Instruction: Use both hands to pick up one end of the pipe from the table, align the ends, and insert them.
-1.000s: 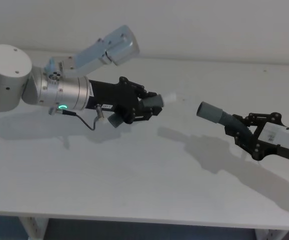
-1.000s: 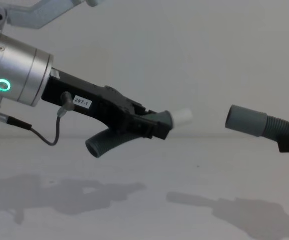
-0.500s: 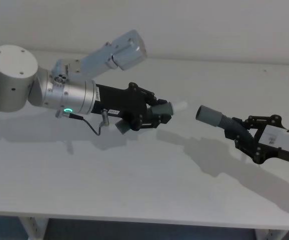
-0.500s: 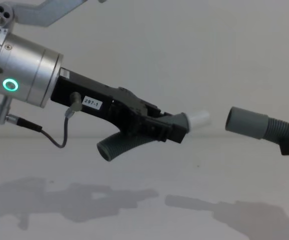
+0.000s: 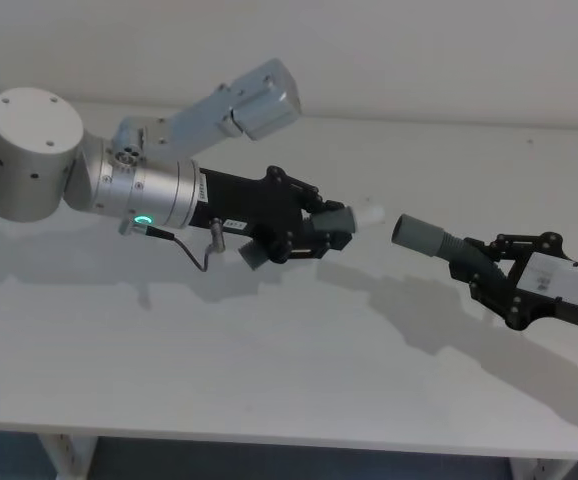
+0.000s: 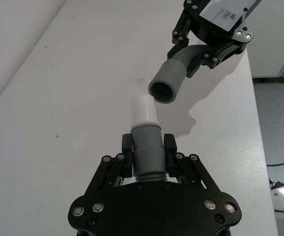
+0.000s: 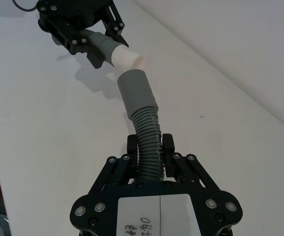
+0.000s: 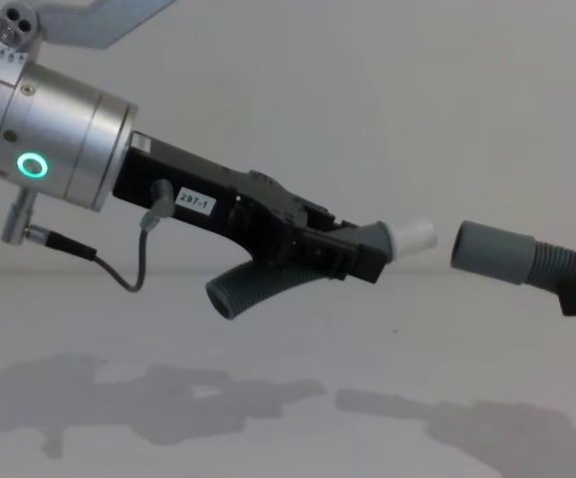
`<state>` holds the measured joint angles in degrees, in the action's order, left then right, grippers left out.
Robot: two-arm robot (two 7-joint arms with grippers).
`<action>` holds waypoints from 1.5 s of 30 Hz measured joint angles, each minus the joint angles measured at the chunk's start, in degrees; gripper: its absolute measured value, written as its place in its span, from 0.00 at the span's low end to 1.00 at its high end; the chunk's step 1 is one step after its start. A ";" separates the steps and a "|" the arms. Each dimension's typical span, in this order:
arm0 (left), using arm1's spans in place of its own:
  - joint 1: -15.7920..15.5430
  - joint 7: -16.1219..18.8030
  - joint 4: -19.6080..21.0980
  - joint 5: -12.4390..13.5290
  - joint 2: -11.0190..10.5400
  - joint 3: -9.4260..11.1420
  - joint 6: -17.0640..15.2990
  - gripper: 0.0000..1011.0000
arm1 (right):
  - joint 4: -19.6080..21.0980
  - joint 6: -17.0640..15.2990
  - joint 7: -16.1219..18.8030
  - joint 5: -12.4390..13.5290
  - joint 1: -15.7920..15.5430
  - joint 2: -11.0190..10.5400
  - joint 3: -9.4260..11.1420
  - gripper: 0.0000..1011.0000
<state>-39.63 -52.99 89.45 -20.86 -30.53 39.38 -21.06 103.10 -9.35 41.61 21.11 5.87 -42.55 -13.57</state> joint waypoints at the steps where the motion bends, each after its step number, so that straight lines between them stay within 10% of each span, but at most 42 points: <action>1: -0.05 -0.03 -0.01 -0.06 0.02 0.05 0.01 0.36 | -0.01 0.00 -0.06 -0.01 0.02 -0.02 -0.03 0.28; 45: -3.81 -2.44 -3.94 -2.14 2.60 4.58 -0.68 0.36 | -0.80 4.71 0.56 1.55 1.13 -3.06 -0.82 0.28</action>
<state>-43.44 -55.43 85.51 -23.00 -27.93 43.96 -21.74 102.31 -4.64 42.18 22.65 7.01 -45.61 -14.39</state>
